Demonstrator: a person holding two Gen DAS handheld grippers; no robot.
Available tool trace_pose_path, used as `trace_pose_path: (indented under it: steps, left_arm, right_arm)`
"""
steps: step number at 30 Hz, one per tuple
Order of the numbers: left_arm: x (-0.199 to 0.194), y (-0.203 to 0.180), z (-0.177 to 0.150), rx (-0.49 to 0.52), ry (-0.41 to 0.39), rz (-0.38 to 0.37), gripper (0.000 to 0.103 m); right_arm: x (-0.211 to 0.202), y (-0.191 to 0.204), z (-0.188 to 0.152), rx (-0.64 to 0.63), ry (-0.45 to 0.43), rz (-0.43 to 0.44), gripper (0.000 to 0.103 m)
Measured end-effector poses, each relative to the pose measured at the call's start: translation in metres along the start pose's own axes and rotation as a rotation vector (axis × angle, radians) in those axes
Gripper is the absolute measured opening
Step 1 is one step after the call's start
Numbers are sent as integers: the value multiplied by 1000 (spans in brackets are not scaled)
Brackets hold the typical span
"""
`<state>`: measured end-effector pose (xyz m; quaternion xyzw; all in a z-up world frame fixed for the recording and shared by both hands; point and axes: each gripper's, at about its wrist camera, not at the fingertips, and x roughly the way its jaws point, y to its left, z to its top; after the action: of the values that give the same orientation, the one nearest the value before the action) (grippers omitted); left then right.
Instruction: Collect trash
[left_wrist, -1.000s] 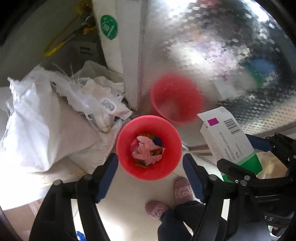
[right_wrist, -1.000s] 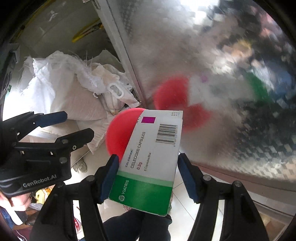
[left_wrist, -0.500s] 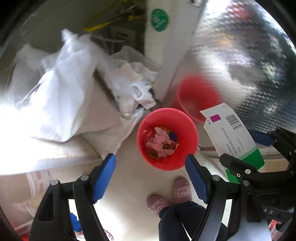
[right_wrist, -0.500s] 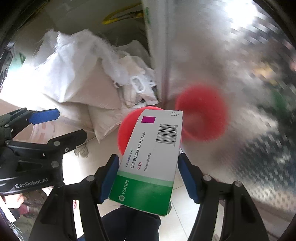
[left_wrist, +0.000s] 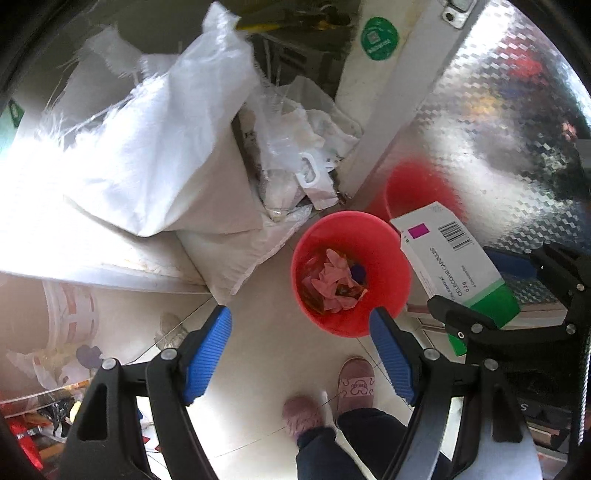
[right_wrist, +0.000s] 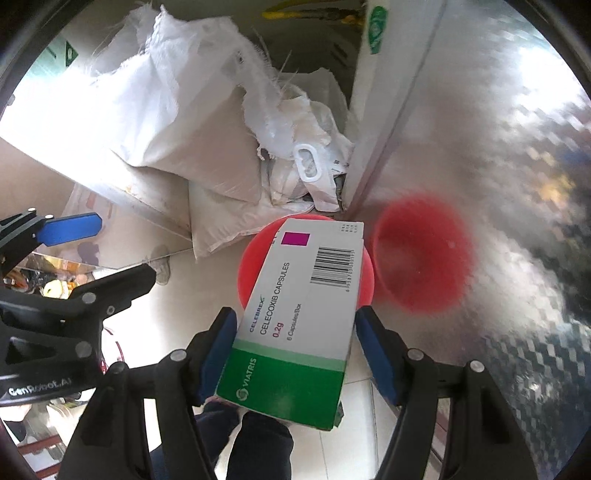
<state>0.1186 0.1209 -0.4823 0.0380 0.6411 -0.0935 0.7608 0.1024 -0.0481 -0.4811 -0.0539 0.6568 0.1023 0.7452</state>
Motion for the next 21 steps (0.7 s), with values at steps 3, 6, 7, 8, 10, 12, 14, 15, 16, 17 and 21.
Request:
trace_pose_path:
  steps: [3,6,7,8,10,12,14,15,16,17,21]
  left_arm:
    - [0,8,-5,-14,-4,2,79]
    - [-5,12,-13,-16,-12,-2,81]
    - [-9,13,-15,-13,-14,-4,81]
    - [-13,14,-17,-10,-20,-4,81]
    - [-24,15,-23,-1,-25,-3,81]
    - [-41,16,-29,4,-32,-8,81]
    - [-64,15,-35,14,-55,-7,83]
    - [-76,14,-38,20,-67,-6,83]
    - [-90,13,-41,30,-79,-10,83]
    - [-103,11,-44,40,-91,-13,84]
    - [-168,2,-54,85,-135,-18,84]
  right_arm:
    - [-3,7,-2,-17,-16,-44,73]
    - [-11,14,-6,-26,-32,-82,79]
    - [-15,16,-8,-24,-38,-92,80]
    - [-20,18,-11,-17,-43,-99,80]
    - [-31,23,-15,0,-49,-104,80]
    - [-49,27,-22,28,-57,-110,80]
    - [-72,32,-31,71,-81,-122,80]
    - [-84,34,-36,94,-92,-126,80]
    - [-95,37,-40,116,-103,-131,80]
    - [-111,39,-45,137,-115,-139,80]
    - [-175,48,-64,206,-154,-163,80]
